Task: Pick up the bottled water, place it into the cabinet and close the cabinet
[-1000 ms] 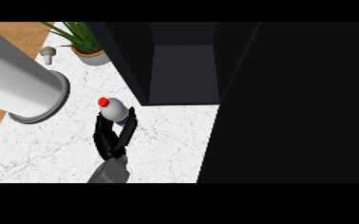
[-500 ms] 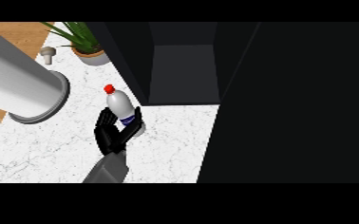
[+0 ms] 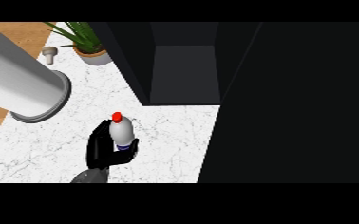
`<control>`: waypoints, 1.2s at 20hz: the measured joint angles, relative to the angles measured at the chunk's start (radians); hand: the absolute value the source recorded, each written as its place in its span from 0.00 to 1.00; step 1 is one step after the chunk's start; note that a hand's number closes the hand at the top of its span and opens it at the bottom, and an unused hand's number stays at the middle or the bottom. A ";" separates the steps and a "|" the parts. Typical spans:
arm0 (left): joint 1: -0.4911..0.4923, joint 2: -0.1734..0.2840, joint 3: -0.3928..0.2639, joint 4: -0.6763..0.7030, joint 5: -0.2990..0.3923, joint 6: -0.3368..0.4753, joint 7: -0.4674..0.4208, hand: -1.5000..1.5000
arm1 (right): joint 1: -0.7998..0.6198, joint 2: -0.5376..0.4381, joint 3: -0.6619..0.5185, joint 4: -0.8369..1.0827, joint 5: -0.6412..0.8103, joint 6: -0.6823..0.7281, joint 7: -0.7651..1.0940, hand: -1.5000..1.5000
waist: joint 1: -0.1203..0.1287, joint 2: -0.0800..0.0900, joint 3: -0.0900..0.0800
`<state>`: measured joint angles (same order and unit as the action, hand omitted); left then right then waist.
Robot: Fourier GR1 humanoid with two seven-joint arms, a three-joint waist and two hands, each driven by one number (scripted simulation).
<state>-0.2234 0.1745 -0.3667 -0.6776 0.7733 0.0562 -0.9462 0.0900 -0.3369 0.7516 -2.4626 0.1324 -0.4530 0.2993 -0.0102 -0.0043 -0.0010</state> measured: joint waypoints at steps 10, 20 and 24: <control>0.092 0.053 -0.038 -0.286 -0.052 -0.001 0.145 1.00 | -0.004 0.006 0.012 -0.002 0.007 -0.021 0.007 0.00 | 0.009 0.000 0.001; 0.147 0.051 -0.069 -0.619 -0.104 0.148 0.343 1.00 | -0.016 0.007 0.022 -0.001 0.014 -0.025 0.026 0.00 | 0.008 0.000 0.001; 0.111 0.034 -0.077 -0.701 -0.144 0.228 0.418 1.00 | -0.011 0.000 0.031 -0.006 0.019 -0.035 0.027 0.00 | 0.004 0.000 0.001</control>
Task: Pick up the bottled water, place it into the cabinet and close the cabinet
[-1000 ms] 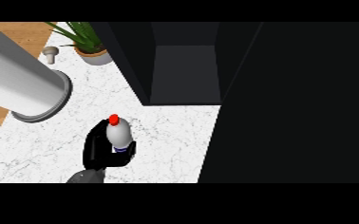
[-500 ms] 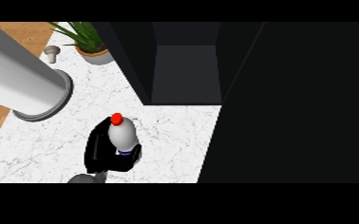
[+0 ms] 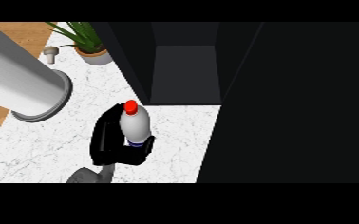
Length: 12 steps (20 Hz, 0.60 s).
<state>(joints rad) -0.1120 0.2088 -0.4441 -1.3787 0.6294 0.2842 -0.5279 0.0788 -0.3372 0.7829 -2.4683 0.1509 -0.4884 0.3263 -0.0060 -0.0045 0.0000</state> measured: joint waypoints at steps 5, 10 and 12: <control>-0.067 -0.050 -0.016 -0.046 -0.059 0.095 0.081 1.00 | 0.022 -0.020 -0.007 -0.001 -0.004 -0.003 -0.036 0.00 | -0.003 0.001 0.000; -0.175 -0.094 0.004 -0.040 -0.108 0.157 0.173 1.00 | 0.036 -0.013 0.015 0.006 -0.005 -0.010 -0.058 0.00 | -0.005 0.002 0.000; -0.209 -0.113 0.014 -0.023 -0.129 0.165 0.184 1.00 | 0.034 -0.012 0.012 0.005 -0.005 -0.011 -0.053 0.00 | -0.005 0.002 0.000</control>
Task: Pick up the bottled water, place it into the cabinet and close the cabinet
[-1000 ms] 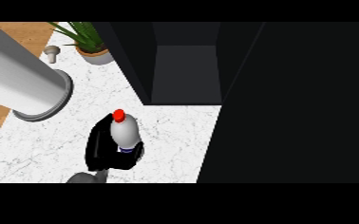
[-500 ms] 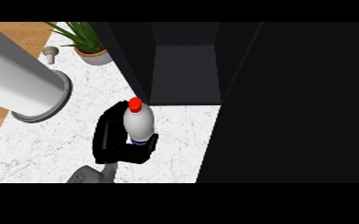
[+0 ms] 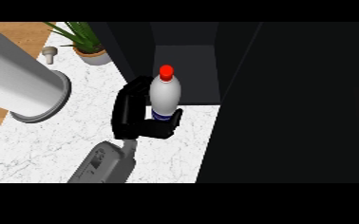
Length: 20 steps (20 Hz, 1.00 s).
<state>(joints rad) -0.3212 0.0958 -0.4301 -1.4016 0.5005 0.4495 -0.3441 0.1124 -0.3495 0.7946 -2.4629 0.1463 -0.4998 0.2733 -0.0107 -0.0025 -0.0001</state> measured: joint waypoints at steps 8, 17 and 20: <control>-0.178 -0.053 0.067 0.130 -0.084 0.071 0.060 1.00 | 0.014 -0.025 -0.018 -0.005 -0.007 0.006 -0.024 0.00 | -0.004 0.001 0.000; -0.398 -0.067 0.162 0.366 -0.144 0.080 0.104 1.00 | 0.025 -0.028 -0.011 -0.003 -0.016 0.002 -0.044 0.00 | -0.008 0.003 0.000; -0.461 -0.077 0.183 0.463 -0.168 0.090 0.094 1.00 | 0.038 -0.036 -0.008 -0.005 -0.019 -0.002 -0.059 0.00 | -0.013 0.004 0.000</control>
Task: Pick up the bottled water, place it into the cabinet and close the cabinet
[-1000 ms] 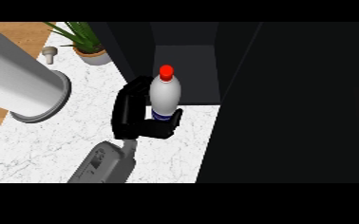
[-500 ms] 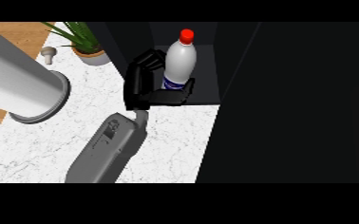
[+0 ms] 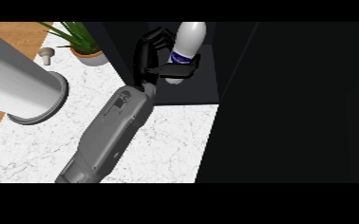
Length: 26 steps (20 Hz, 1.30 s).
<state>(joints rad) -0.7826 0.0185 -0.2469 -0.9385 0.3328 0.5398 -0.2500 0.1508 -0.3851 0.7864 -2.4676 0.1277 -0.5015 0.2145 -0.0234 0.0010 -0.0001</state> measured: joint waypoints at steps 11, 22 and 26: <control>-0.189 -0.016 0.084 0.351 -0.045 0.040 -0.101 1.00 | -0.011 -0.004 -0.006 -0.003 -0.015 0.006 -0.005 0.00 | -0.017 0.003 0.000; -0.287 -0.011 0.141 0.635 -0.078 0.098 -0.183 1.00 | -0.014 -0.002 -0.002 0.004 -0.030 0.008 -0.029 0.00 | -0.028 0.012 -0.001; -0.289 -0.014 0.164 0.694 -0.070 0.103 -0.227 1.00 | -0.005 -0.018 0.001 -0.001 -0.032 0.010 -0.043 0.00 | -0.039 0.015 -0.001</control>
<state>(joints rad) -1.0715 0.0049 -0.0834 -0.2445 0.2625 0.6426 -0.4771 0.1454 -0.4027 0.7879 -2.4683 0.0961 -0.4914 0.1711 -0.0625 0.0161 -0.0011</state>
